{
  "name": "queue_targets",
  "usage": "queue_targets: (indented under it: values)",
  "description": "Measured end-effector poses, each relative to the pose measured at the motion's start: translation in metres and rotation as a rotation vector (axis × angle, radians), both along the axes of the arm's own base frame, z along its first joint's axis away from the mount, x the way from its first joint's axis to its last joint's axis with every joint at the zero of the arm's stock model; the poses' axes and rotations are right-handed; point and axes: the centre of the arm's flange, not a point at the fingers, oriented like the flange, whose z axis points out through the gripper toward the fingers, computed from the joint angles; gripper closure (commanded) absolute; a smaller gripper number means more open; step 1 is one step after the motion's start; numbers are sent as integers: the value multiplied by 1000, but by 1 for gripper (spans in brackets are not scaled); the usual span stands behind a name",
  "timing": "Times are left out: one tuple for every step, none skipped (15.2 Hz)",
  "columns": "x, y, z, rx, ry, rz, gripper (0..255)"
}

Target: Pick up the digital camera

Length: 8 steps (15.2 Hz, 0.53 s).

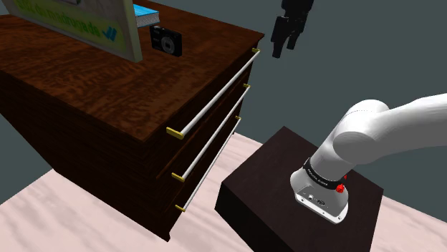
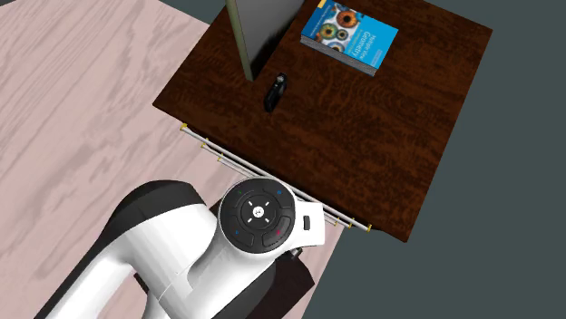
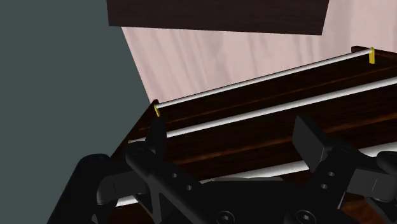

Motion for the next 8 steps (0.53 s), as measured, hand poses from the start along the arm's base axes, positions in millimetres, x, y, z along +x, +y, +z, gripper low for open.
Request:
queue_targets:
  values:
    - [0, 0, 0, 0, 0, 0, 0]
    - [5, 3, 0, 1, -1, 5, 0]
    - [12, 10, 0, 3, -2, 12, 0]
    - [21, 15, 3, 5, -3, 20, 0]
    - [31, 24, 5, 7, -5, 30, 0]
    - [38, 31, 5, 9, -7, 39, 0]
    - [49, 40, 5, 12, -9, 49, 0]
    - [58, 48, 5, 14, -10, 59, 0]
